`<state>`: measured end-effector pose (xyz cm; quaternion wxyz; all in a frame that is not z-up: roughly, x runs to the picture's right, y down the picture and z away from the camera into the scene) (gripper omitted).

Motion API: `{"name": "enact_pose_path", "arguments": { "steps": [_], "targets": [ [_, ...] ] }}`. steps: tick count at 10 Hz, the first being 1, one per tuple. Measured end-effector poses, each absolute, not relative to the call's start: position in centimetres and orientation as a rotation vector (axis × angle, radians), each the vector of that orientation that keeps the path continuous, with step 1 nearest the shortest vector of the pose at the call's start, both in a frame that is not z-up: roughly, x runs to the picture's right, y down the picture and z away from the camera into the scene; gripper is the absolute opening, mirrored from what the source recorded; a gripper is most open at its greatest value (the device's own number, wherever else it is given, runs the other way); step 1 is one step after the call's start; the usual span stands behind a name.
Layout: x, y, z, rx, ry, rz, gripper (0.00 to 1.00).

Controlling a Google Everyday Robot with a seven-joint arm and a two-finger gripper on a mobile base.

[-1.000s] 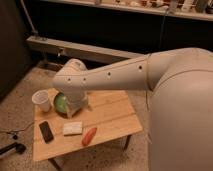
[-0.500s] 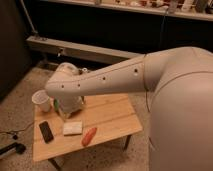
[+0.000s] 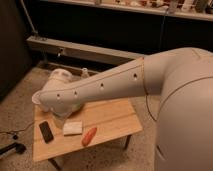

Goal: Place the white sponge in the ceramic bowl

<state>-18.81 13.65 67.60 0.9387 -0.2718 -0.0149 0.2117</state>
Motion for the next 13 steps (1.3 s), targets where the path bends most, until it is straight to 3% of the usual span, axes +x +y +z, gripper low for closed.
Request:
{"name": "enact_pose_path", "arguments": {
  "steps": [7, 13],
  "targets": [
    [-20.2, 19.0, 72.4, -0.616, -0.001, 0.213, 0.65],
    [-20.3, 19.9, 77.8, -0.648, 0.026, 0.173, 0.65]
  ]
}}
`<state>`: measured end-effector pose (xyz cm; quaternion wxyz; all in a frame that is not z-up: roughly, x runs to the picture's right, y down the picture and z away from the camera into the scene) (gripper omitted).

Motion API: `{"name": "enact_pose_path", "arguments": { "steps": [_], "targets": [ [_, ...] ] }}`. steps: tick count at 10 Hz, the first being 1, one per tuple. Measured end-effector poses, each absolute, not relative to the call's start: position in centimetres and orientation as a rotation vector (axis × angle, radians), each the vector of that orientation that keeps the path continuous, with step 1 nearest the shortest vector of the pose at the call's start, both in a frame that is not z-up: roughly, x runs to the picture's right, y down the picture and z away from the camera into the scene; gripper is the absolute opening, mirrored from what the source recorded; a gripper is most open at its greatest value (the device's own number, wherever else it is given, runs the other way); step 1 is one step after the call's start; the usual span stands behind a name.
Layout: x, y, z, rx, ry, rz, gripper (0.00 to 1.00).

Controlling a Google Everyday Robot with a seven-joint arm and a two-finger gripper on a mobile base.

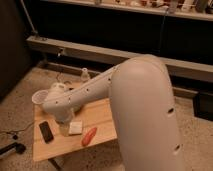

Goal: Place the white sponge in the ceramic bowl

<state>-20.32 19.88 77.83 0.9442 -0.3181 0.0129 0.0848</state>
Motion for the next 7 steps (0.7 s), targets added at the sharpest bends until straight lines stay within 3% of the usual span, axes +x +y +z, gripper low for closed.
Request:
{"name": "enact_pose_path", "arguments": {
  "steps": [7],
  "targets": [
    [-19.1, 21.5, 81.2, -0.662, 0.027, 0.148, 0.65]
  ]
}}
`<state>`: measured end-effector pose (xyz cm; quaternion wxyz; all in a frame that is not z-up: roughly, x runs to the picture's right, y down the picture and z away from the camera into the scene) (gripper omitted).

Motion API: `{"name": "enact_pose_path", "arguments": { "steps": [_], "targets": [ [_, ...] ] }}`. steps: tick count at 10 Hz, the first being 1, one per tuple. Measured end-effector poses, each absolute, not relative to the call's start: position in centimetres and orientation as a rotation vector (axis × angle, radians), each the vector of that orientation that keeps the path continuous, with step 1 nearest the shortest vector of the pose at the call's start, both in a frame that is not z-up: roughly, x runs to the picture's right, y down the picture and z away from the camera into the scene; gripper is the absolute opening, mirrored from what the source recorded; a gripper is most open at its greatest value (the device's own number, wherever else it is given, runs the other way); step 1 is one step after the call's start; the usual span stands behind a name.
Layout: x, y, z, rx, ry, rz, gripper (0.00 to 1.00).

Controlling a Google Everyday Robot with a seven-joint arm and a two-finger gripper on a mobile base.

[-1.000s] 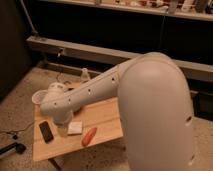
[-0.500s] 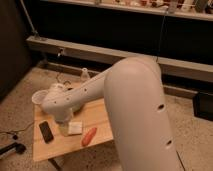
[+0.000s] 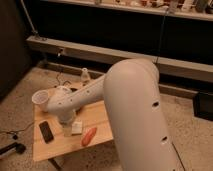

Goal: Place the white sponge in the ceramic bowl

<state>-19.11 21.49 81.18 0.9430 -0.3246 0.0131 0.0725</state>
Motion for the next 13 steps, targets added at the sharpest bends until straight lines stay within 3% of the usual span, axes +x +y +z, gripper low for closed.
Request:
{"name": "enact_pose_path", "arguments": {
  "steps": [4, 13],
  "targets": [
    [-18.1, 19.9, 81.4, -0.496, -0.003, 0.115, 0.65],
    [-20.0, 23.5, 80.6, -0.461, -0.012, 0.081, 0.65]
  ]
}}
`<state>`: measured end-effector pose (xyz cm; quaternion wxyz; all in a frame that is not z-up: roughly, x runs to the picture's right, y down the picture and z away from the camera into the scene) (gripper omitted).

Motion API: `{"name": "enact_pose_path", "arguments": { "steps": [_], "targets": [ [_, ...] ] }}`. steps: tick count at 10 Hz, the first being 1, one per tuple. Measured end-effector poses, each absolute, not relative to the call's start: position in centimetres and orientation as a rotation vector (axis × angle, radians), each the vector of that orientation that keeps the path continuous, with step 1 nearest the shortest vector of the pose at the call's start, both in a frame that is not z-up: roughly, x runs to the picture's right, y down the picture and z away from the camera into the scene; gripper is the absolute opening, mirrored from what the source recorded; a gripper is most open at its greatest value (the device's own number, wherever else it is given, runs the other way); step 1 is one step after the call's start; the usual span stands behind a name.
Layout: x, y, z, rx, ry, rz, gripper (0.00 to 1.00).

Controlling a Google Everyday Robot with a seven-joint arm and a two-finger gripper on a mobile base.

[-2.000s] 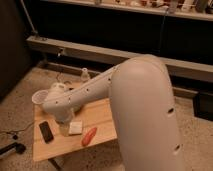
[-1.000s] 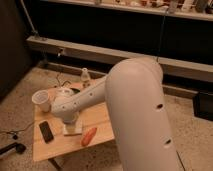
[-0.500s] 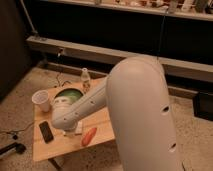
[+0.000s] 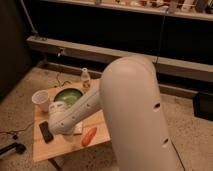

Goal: Place the white sponge in the ceramic bowl

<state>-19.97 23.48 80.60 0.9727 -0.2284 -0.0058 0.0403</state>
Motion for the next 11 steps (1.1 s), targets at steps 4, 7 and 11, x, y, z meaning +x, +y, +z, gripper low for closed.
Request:
{"name": "enact_pose_path", "arguments": {
  "steps": [4, 7, 11],
  "targets": [
    [-21.2, 21.2, 80.6, -0.365, -0.018, 0.101, 0.65],
    [-21.2, 21.4, 81.1, -0.354, 0.005, 0.095, 0.65],
    [-22.0, 21.9, 82.9, -0.384, 0.015, 0.131, 0.65]
  ]
}}
